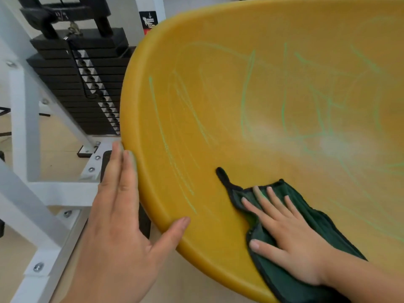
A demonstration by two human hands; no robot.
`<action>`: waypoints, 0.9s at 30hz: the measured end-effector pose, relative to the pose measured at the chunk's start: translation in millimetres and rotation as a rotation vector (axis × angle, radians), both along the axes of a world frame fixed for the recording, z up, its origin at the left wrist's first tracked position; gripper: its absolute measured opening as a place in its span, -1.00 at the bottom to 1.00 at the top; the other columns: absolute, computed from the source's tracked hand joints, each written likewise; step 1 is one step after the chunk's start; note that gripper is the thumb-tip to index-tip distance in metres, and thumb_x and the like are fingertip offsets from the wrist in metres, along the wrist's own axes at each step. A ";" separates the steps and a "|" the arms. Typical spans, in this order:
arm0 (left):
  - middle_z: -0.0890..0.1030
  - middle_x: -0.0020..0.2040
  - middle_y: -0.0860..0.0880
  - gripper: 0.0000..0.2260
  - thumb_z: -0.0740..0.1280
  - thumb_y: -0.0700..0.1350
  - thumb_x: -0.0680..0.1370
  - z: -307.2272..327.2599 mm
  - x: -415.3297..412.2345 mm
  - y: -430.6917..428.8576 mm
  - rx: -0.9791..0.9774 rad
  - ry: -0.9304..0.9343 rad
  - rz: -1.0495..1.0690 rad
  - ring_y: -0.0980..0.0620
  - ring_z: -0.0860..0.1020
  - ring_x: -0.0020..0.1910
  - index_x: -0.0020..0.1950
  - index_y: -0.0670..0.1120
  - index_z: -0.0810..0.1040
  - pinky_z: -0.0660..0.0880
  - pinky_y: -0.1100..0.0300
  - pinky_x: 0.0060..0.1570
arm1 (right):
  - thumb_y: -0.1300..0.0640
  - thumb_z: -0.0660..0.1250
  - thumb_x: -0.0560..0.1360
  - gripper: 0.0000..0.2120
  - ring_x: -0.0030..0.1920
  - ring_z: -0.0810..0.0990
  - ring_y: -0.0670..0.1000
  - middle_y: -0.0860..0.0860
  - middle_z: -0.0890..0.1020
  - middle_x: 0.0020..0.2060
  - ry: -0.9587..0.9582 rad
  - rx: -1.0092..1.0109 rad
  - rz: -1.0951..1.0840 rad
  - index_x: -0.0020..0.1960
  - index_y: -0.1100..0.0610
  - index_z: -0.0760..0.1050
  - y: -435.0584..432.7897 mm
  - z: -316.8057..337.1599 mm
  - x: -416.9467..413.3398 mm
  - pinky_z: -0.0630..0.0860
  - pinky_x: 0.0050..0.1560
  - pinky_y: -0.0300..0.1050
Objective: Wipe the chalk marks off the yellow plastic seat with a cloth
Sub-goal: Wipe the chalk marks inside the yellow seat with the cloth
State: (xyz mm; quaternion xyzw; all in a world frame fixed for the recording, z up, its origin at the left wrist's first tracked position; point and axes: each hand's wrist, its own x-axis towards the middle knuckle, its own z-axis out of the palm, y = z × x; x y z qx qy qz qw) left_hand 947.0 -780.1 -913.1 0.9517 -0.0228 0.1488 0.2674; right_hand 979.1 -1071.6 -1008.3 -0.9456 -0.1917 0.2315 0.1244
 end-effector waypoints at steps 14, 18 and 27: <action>-0.19 0.58 0.28 -0.11 0.22 0.39 0.41 -4.2 -2.3 -1.4 0.014 -0.063 -0.025 0.36 -0.17 0.51 0.56 0.23 -0.23 -0.15 0.50 0.39 | -0.63 -0.37 0.35 -0.08 0.62 -0.40 0.13 -0.05 -0.35 0.63 -0.220 0.307 -0.218 0.61 -0.25 -0.37 104.8 2.2 75.4 -0.32 0.58 0.30; -0.14 0.62 0.14 -0.17 0.17 0.32 0.49 -9.2 -1.2 -2.0 0.028 -0.111 -0.036 0.24 -0.13 0.56 0.62 0.04 -0.13 -0.08 0.33 0.47 | -0.56 -0.20 0.49 -0.25 0.56 -0.52 -0.09 -0.25 -0.45 0.57 -0.106 0.331 0.098 0.57 -0.37 -0.38 67.6 7.6 13.2 -0.42 0.57 0.09; -0.20 0.61 0.16 -0.20 0.15 0.30 0.52 -11.6 -0.1 -1.4 0.007 -0.116 -0.046 0.18 -0.14 0.57 0.61 0.07 -0.19 -0.02 0.19 0.49 | -0.73 -0.39 0.27 -0.08 0.63 -0.38 0.18 -0.08 -0.33 0.65 -0.243 -0.139 -0.351 0.55 -0.39 -0.42 -24.0 -28.5 111.7 -0.25 0.55 0.46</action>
